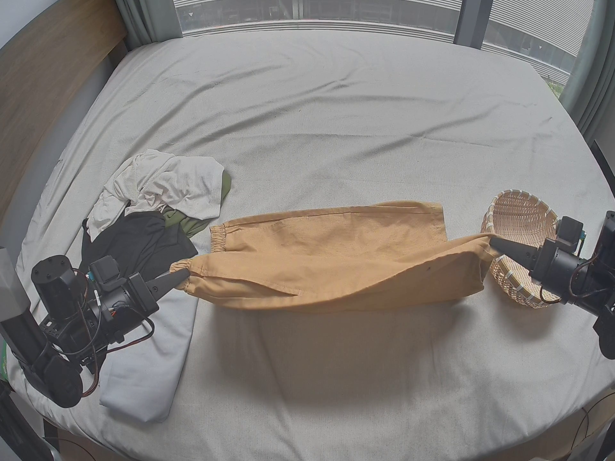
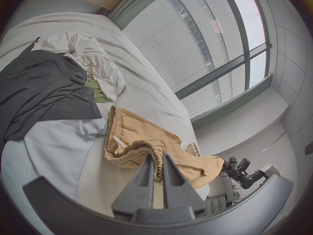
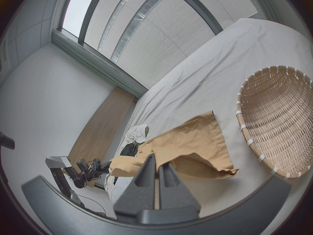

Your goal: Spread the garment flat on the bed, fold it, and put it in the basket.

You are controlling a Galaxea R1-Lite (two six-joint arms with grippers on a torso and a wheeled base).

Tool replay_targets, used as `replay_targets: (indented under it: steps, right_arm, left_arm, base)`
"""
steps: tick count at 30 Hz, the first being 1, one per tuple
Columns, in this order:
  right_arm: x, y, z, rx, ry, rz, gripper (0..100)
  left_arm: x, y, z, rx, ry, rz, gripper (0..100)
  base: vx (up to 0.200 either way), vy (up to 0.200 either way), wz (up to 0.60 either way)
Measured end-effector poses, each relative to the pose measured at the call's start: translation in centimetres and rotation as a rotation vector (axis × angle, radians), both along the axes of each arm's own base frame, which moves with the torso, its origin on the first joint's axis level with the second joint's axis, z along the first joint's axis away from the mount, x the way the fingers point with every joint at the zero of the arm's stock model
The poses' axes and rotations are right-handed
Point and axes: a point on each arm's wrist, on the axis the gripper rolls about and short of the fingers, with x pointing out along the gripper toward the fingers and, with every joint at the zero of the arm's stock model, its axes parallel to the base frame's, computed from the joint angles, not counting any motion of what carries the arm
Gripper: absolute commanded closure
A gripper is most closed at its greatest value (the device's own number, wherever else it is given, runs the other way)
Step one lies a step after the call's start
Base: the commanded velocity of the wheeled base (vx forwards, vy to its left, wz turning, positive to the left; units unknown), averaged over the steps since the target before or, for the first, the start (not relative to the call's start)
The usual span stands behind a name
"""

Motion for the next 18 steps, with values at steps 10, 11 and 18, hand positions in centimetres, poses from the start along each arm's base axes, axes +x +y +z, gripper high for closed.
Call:
replay_targets:
  steps: [10,11,18]
  right_arm:
    - [0.1,-0.6,0.6,0.026,-0.007,-0.003,100]
    - [0.0,-0.5,0.7,0.027,-0.012,-0.002,100]
    - [0.1,-0.4,1.5,0.042,-0.032,0.004,100]
  left_arm:
    - [0.2,0.0,0.3,-0.015,-0.007,0.006,100]
    - [0.3,0.1,0.3,-0.015,-0.007,0.007,100]
    - [0.3,0.0,0.3,-0.014,-0.009,0.009,100]
  base:
    - [0.000,0.000,0.00]
    - [0.000,0.000,0.00]
    - [0.000,0.000,0.00]
